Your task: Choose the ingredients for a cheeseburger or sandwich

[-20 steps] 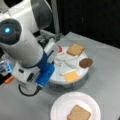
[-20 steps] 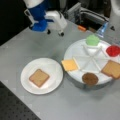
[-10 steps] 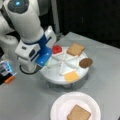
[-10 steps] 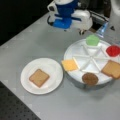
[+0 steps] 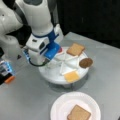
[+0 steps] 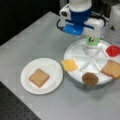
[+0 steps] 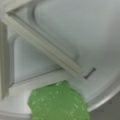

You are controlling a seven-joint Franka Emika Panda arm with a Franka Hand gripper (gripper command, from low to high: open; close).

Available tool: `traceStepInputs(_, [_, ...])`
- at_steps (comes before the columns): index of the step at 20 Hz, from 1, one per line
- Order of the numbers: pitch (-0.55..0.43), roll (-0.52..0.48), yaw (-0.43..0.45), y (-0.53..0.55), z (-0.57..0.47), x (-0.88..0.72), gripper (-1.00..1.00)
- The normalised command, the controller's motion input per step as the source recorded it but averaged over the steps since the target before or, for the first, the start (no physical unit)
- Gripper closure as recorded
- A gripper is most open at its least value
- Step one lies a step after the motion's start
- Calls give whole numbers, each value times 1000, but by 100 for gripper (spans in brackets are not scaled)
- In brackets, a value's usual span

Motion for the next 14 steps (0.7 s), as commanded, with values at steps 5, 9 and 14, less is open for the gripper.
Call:
traceStepInputs(5, [-39, 14, -67, 234, -102, -11, -100])
traceStepInputs(9, [-71, 46, -72, 177, -124, 37, -100])
traceStepInputs(14, [-71, 53, -111, 182, -101, 13, -100])
